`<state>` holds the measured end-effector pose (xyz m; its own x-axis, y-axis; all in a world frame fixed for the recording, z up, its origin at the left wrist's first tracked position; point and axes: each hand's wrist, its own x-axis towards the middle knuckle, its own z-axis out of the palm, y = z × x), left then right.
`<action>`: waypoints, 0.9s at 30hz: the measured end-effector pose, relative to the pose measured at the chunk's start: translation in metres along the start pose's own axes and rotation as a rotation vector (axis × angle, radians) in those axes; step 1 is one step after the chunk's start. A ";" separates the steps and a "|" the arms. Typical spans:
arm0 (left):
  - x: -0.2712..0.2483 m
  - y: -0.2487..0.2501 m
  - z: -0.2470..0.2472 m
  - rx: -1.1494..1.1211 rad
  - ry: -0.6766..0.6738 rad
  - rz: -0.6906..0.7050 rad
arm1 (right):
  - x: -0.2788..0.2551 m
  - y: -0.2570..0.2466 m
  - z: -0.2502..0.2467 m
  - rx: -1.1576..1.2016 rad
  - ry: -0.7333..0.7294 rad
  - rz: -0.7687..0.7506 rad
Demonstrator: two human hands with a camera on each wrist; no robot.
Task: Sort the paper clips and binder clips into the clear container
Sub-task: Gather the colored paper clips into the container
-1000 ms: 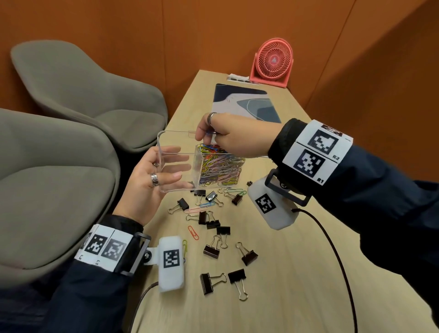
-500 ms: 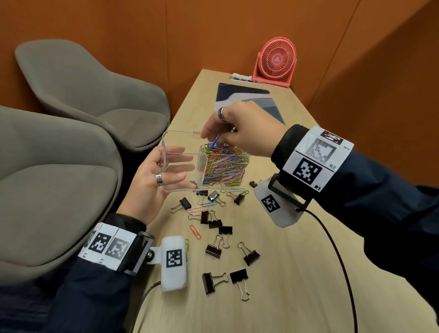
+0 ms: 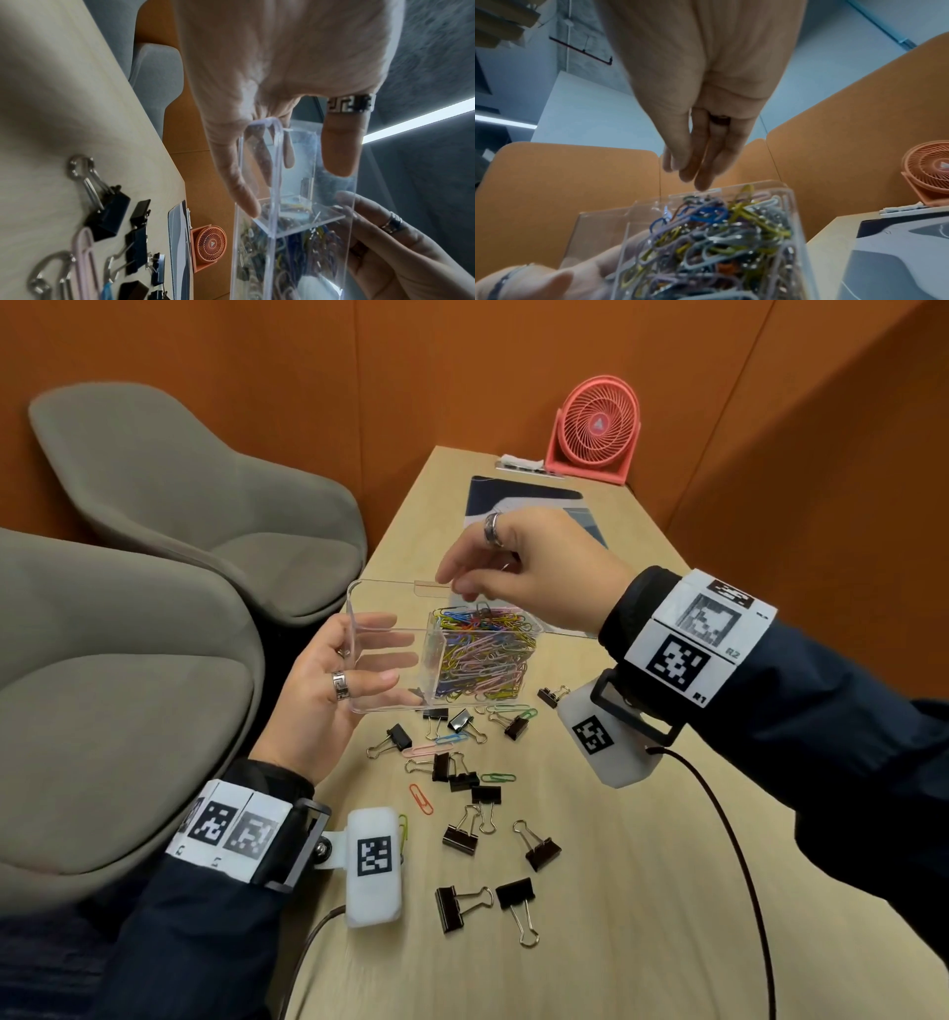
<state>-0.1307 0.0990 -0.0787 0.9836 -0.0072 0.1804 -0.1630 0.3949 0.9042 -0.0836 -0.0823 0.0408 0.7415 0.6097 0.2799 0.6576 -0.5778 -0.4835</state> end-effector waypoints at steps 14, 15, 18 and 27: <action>0.002 0.004 -0.005 -0.047 0.090 0.040 | -0.069 0.039 0.022 -0.094 -0.336 0.276; 0.002 0.004 -0.005 -0.051 0.094 0.041 | -0.071 0.043 0.030 -0.115 -0.461 0.305; 0.002 0.005 -0.006 -0.059 0.099 0.046 | -0.072 0.052 0.051 -0.120 -0.614 0.349; 0.003 0.006 -0.008 -0.065 0.095 0.042 | -0.071 0.060 0.074 -0.138 -0.702 0.313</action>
<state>-0.1285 0.1085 -0.0761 0.9794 0.0964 0.1777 -0.2021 0.4517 0.8690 -0.1062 -0.1201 -0.0690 0.6677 0.5816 -0.4646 0.4766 -0.8135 -0.3333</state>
